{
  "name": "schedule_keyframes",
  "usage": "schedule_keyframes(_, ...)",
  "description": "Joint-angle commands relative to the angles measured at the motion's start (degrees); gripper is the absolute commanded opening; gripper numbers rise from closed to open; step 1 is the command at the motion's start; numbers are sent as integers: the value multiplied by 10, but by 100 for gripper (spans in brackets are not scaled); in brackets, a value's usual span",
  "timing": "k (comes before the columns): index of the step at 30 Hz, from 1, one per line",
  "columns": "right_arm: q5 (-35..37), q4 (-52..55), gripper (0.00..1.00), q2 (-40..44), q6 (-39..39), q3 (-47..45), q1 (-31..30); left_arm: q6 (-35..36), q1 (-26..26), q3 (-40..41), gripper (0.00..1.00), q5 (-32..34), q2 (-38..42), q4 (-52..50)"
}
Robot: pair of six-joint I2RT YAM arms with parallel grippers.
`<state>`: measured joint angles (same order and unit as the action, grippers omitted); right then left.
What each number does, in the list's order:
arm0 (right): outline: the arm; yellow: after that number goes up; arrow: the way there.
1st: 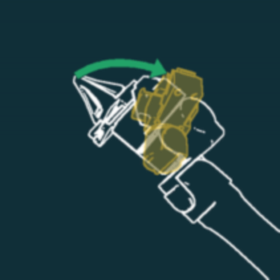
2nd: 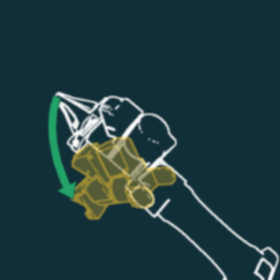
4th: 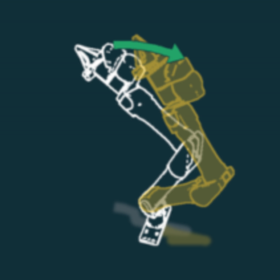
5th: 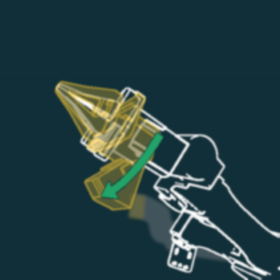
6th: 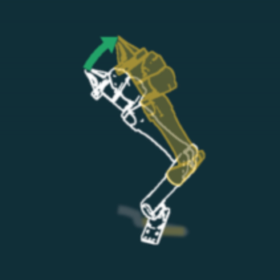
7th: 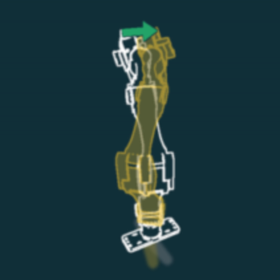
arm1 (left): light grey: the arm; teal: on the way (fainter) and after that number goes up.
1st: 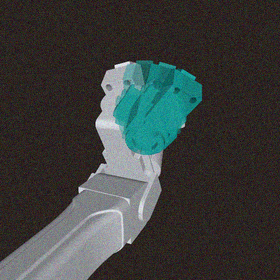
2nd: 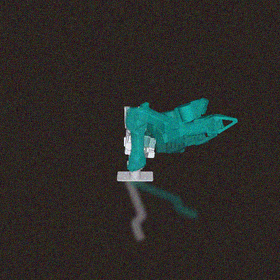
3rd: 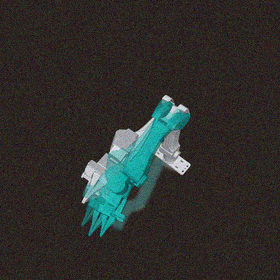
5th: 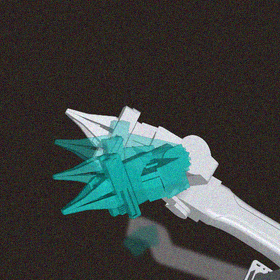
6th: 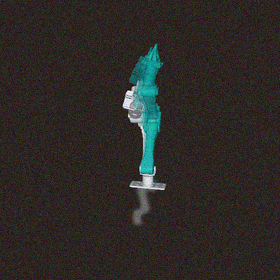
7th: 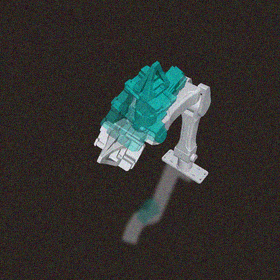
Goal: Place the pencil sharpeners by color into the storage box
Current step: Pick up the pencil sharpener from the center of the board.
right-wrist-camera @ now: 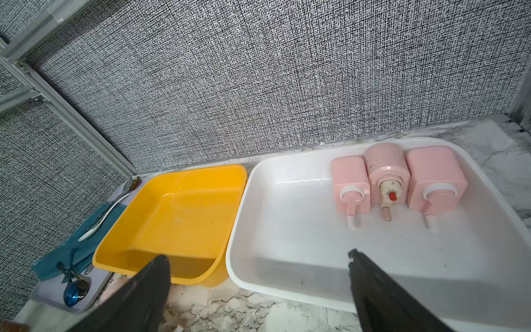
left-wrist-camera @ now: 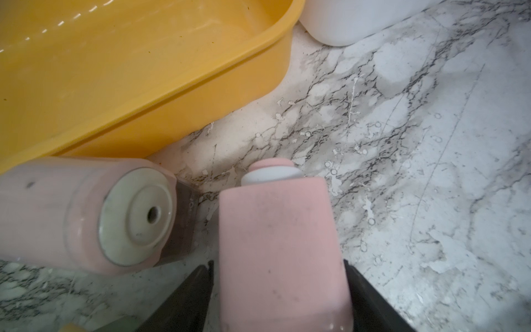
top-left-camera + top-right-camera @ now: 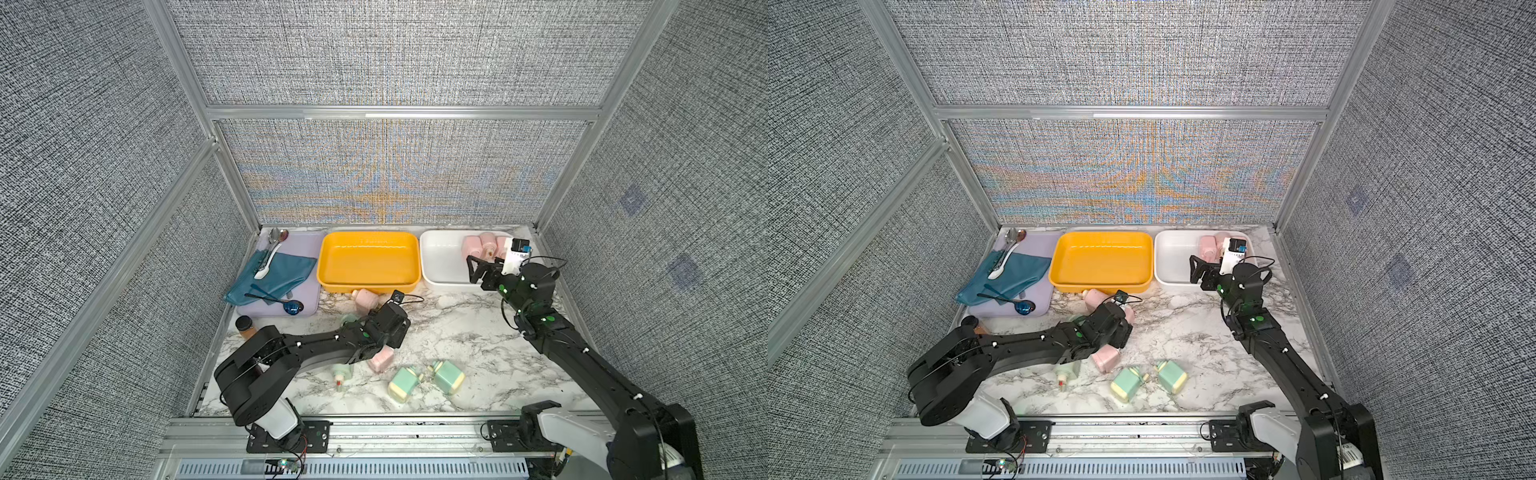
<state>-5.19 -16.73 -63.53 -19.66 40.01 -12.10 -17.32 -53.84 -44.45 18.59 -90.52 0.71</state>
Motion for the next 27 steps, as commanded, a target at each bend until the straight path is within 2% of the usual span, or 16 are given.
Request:
schedule_keyframes(1,-18,13,99,-5,23,11,-1,8,1,-2,64,3,-2,15)
schedule_keyframes(8,-28,14,99,3,21,19,-1,23,1,-5,32,-10,-4,14)
schedule_keyframes(11,-61,17,99,3,56,24,0,48,1,-12,6,-29,2,8)
schedule_keyframes(12,-70,21,99,3,70,24,-1,64,1,-14,0,-46,6,8)
schedule_keyframes(15,-82,10,99,21,131,9,-11,126,2,-28,0,-117,19,-4)
schedule_keyframes(20,-95,10,99,48,191,-2,-44,239,3,-48,0,-255,31,-31)
schedule_keyframes(24,-99,35,99,50,238,8,-74,308,12,-57,0,-284,40,-51)
schedule_keyframes(27,-138,52,99,48,271,13,-82,334,43,-74,0,-341,61,-73)
